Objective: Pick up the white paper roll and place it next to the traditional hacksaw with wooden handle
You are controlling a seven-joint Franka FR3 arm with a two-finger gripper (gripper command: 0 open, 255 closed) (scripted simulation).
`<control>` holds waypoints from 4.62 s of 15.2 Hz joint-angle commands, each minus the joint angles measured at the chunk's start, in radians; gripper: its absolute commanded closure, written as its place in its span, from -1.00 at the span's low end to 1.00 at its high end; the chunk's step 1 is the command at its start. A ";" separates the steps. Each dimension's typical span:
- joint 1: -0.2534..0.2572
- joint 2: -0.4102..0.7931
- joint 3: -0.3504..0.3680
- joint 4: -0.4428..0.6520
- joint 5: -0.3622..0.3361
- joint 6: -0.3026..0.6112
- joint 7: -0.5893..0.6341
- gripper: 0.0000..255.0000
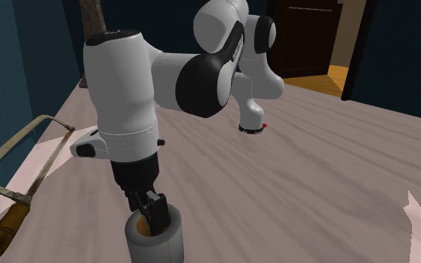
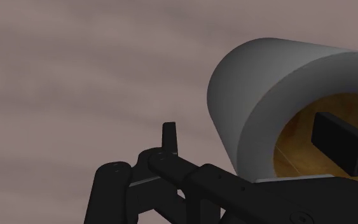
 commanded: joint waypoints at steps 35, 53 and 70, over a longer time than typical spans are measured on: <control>-0.005 -0.030 -0.002 0.289 -0.003 -0.319 0.004 1.00; -0.100 -0.248 -0.039 0.081 -0.004 -0.329 -0.131 1.00; -0.300 -0.484 -0.171 -0.255 -0.010 -0.230 -0.470 1.00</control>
